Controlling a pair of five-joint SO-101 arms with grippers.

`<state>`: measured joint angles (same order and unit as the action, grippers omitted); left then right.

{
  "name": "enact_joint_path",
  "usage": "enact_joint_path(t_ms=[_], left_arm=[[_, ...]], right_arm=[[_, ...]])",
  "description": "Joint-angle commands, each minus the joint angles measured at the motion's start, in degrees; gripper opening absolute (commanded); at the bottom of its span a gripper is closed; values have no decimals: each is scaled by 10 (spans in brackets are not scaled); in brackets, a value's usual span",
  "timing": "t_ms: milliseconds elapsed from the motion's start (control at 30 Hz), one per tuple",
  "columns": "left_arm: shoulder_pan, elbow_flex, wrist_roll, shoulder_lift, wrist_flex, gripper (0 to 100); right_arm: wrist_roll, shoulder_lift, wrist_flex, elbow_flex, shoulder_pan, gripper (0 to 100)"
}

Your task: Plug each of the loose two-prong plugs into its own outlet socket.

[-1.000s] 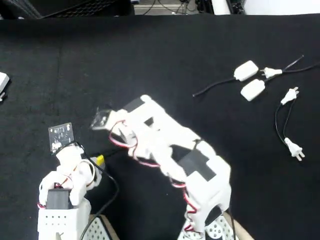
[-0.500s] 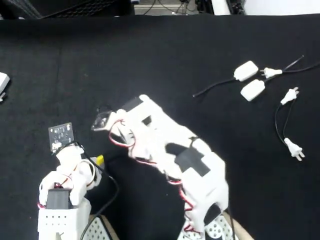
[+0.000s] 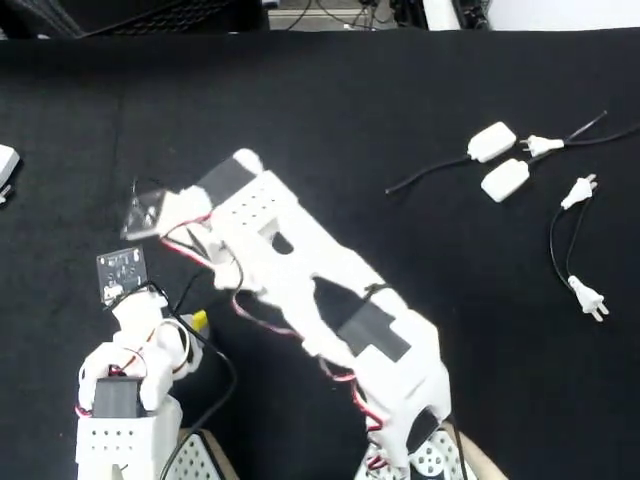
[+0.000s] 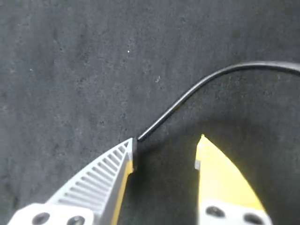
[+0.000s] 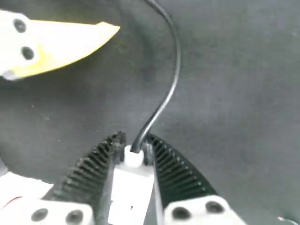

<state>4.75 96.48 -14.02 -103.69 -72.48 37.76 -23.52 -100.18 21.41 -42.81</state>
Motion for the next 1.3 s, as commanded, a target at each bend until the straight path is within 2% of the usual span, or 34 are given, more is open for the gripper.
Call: enact_joint_path(t_ms=[0, 500, 567, 667, 733, 933, 1033, 1267], left_arm=[[-1, 9, -1, -1, -2, 224], [-7, 9, -1, -3, 12, 226], [-7, 9, -1, -3, 57, 224], [-12, 9, -4, -3, 168, 224], [-35, 9, -5, -3, 222, 224], [-204, 9, -5, -3, 296, 224], [-259, 9, -5, -3, 310, 224], [-272, 9, -5, -3, 458, 224]], right_arm=[[-17, 9, -6, 54, 32, 11], [-17, 6, -1, 225, 136, 11], [-17, 6, 12, 238, 136, 11], [-17, 5, 25, 253, 133, 11], [-17, 5, 26, 259, 133, 11], [-54, 6, 63, 259, 149, 11], [-70, 5, 85, 259, 167, 11], [-89, 4, 88, 254, 172, 11]])
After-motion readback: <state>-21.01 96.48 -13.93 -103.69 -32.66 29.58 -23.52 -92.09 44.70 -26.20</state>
